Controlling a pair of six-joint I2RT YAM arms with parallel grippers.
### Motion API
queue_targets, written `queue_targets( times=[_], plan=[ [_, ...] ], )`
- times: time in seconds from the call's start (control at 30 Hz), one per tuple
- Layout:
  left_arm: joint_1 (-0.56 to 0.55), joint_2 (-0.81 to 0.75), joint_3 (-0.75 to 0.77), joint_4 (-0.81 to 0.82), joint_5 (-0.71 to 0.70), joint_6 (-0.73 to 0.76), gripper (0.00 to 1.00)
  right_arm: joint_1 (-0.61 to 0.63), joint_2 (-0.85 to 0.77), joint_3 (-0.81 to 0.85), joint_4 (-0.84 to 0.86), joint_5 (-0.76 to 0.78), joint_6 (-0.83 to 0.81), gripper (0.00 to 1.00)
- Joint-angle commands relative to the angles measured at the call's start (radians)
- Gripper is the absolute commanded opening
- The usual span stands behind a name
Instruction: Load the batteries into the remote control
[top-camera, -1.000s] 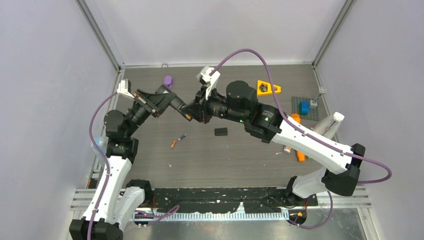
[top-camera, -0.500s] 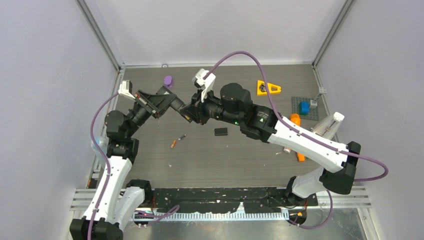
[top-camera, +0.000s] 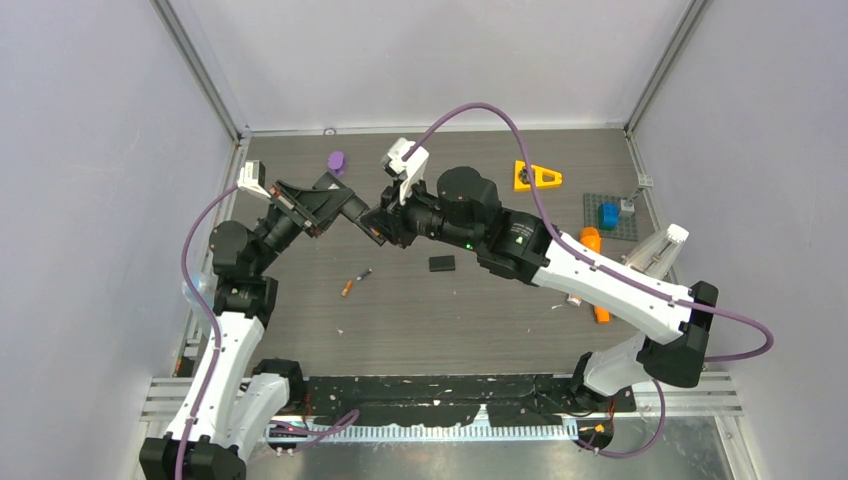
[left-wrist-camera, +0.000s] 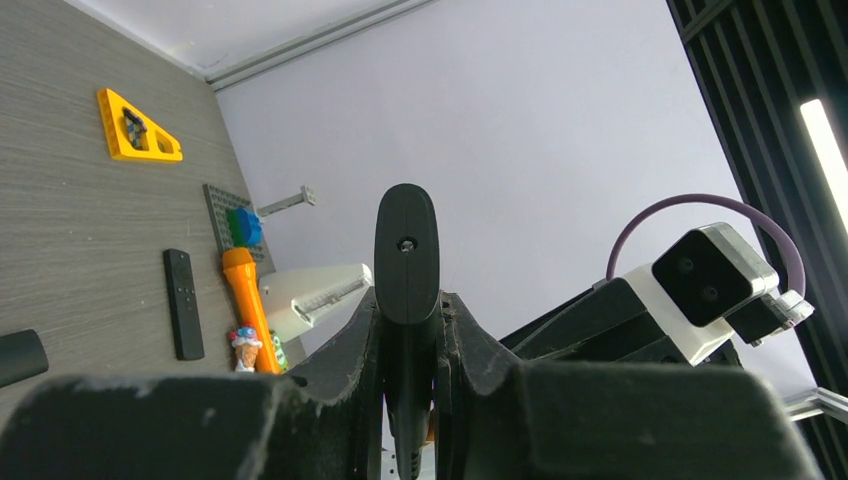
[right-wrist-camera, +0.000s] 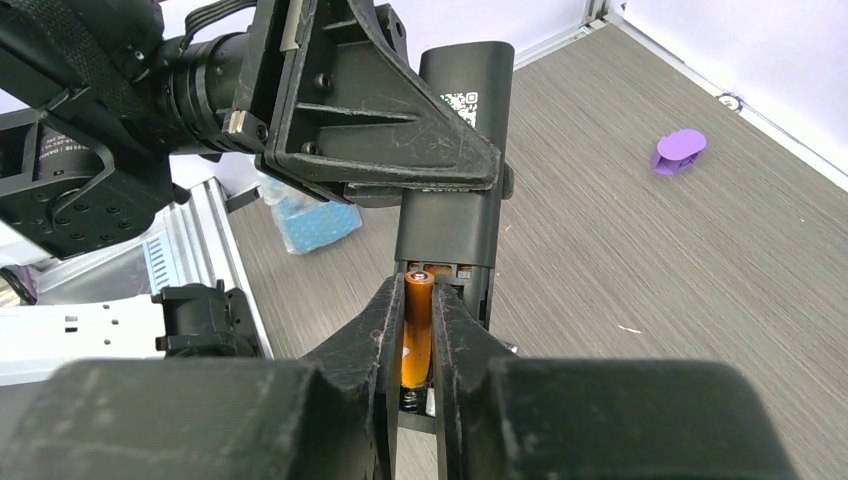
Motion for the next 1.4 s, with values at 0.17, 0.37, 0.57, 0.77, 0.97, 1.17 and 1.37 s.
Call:
queue_targets(
  times=[0.17, 0.37, 0.57, 0.77, 0.97, 1.17, 1.37],
  plan=[
    [-0.004, -0.006, 0.000, 0.074, 0.016, -0.063, 0.00, 0.017, 0.009, -0.012, 0.036, 0.021, -0.095, 0.10],
    [-0.005, -0.006, -0.002, 0.068, 0.014, -0.060, 0.00, 0.017, 0.038, 0.052, -0.095, 0.024, -0.138, 0.11],
    [-0.004, -0.009, 0.000, 0.066, 0.002, -0.078, 0.00, 0.017, 0.012, 0.000, -0.088, 0.020, -0.127, 0.11],
    [-0.004, -0.009, -0.003, 0.066, 0.002, -0.083, 0.00, 0.018, 0.013, -0.003, -0.082, 0.040, -0.107, 0.18],
    [-0.004, -0.018, -0.013, 0.070, 0.015, -0.090, 0.00, 0.017, 0.012, 0.012, -0.049, 0.101, -0.070, 0.25],
    [-0.004, -0.026, -0.025, 0.066, 0.012, -0.088, 0.00, 0.018, 0.012, 0.028, -0.055, 0.105, -0.048, 0.37],
    [-0.005, -0.024, -0.029, 0.062, 0.011, -0.077, 0.00, 0.015, -0.013, 0.057, -0.058, 0.095, 0.018, 0.61]
  ],
)
